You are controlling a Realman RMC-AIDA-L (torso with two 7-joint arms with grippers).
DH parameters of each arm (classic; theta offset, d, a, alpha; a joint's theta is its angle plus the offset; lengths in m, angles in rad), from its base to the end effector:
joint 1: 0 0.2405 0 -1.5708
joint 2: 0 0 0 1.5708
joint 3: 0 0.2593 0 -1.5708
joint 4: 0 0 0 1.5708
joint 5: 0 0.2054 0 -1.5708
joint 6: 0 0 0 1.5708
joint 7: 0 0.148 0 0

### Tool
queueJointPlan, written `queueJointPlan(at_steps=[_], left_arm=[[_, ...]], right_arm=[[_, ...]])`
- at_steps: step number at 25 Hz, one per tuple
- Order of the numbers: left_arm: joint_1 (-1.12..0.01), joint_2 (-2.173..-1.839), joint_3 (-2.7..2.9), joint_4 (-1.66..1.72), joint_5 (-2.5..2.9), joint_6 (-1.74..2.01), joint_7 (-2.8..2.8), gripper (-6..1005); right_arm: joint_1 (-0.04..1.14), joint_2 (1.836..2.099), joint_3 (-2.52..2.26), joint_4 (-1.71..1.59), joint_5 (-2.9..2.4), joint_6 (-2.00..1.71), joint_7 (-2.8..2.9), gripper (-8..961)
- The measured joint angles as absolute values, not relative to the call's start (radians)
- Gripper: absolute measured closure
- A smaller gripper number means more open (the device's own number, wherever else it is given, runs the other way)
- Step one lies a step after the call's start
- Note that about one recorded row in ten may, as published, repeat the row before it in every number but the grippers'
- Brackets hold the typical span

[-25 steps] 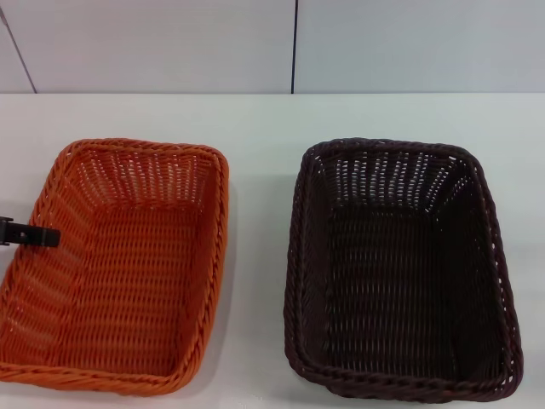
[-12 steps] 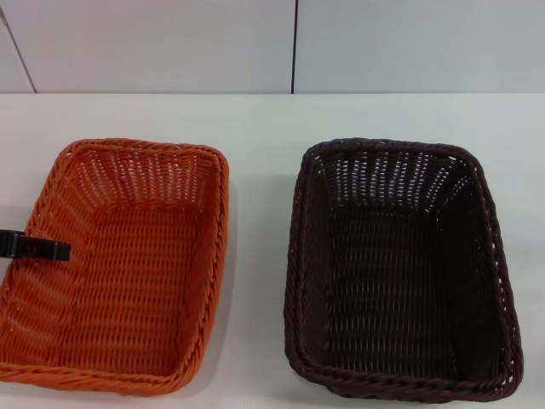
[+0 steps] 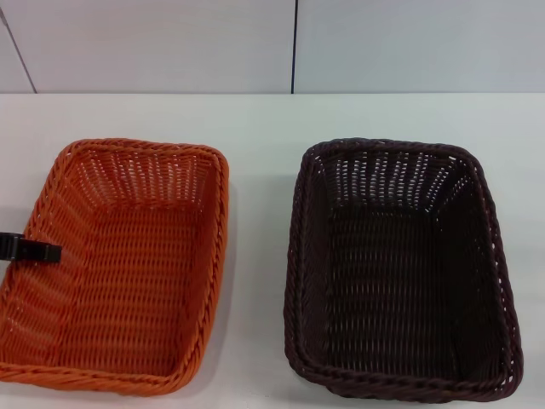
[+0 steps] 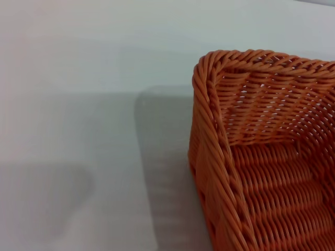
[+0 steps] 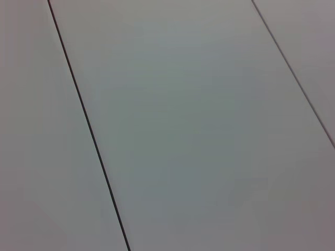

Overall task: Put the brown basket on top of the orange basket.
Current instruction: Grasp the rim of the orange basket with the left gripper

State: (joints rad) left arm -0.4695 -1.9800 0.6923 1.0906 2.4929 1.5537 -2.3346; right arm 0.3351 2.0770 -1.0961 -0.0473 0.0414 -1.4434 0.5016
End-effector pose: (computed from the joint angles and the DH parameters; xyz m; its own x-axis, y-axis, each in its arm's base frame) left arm -0.3229 0.3340 0.0969 0.4016 0.8733 0.2759 0.8830 -0.2893 -0.3696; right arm 0.3837 0.2787 0.0771 0.4548 0.3459 -0.8207 -0.8906 0.1830 -0.4164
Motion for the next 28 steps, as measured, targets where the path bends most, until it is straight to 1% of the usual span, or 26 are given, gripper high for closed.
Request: queueJointPlan(at_steps=[3, 5, 16, 21, 25, 26, 27, 28], left_arm=[[-0.470, -1.980, 0.693, 1.090, 2.493, 1.554, -2.335, 487], [-0.473, -1.980, 0.694, 1.087, 2.493, 1.556, -2.335, 699], [-0.482, -1.980, 0.694, 1.090, 2.488, 1.569, -2.341, 820], [-0.485, -1.980, 0.692, 1.107, 2.483, 1.572, -2.337, 823], [-0.487, -1.978, 0.683, 1.122, 2.463, 1.575, -2.336, 825], [-0.486, -1.974, 0.678, 1.125, 2.437, 1.578, -2.336, 826], [-0.484, -1.971, 0.675, 1.130, 2.413, 1.579, -2.335, 825], [-0.484, -1.971, 0.675, 1.130, 2.413, 1.579, -2.335, 824]], right_arm=[[0.334, 2.077, -1.095, -0.047, 0.041, -1.443, 0.502, 385], [0.334, 2.077, -1.095, -0.048, 0.041, -1.443, 0.502, 385], [0.337, 2.077, -1.101, -0.048, 0.041, -1.422, 0.502, 384], [0.338, 2.076, -1.105, -0.048, 0.039, -1.419, 0.502, 384], [0.336, 2.064, -1.120, -0.070, -0.041, -1.413, 0.511, 385], [0.332, 2.059, -1.121, -0.085, -0.083, -1.405, 0.531, 385], [0.324, 2.042, -1.121, -0.126, -0.164, -1.379, 0.592, 385], [0.324, 2.042, -1.121, -0.126, -0.164, -1.379, 0.592, 385]])
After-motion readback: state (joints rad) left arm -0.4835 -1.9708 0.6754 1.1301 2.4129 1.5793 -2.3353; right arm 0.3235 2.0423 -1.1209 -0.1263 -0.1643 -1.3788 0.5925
